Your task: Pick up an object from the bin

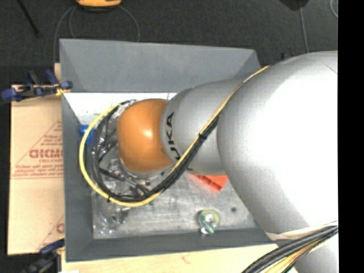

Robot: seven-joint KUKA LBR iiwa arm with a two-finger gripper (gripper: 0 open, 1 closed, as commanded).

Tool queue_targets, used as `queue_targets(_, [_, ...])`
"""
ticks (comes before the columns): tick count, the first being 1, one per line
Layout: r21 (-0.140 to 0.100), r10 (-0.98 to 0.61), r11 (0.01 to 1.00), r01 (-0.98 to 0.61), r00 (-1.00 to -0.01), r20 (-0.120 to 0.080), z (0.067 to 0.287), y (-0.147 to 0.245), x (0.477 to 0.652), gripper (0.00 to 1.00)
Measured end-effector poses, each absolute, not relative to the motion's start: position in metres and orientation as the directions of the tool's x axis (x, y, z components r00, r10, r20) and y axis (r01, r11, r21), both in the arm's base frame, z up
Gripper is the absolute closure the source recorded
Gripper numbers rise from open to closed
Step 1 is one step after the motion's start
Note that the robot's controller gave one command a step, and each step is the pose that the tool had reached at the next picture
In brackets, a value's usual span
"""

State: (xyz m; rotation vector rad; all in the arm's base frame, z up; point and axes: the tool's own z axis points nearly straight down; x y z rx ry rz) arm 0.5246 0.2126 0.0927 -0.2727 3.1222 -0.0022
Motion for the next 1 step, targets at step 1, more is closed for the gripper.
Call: queue_targets(1, [-0.003, -0.177, 0.984, -0.177, -0.984, 0.001, 0.1082, 0.1514, 0.4961, 0.0])
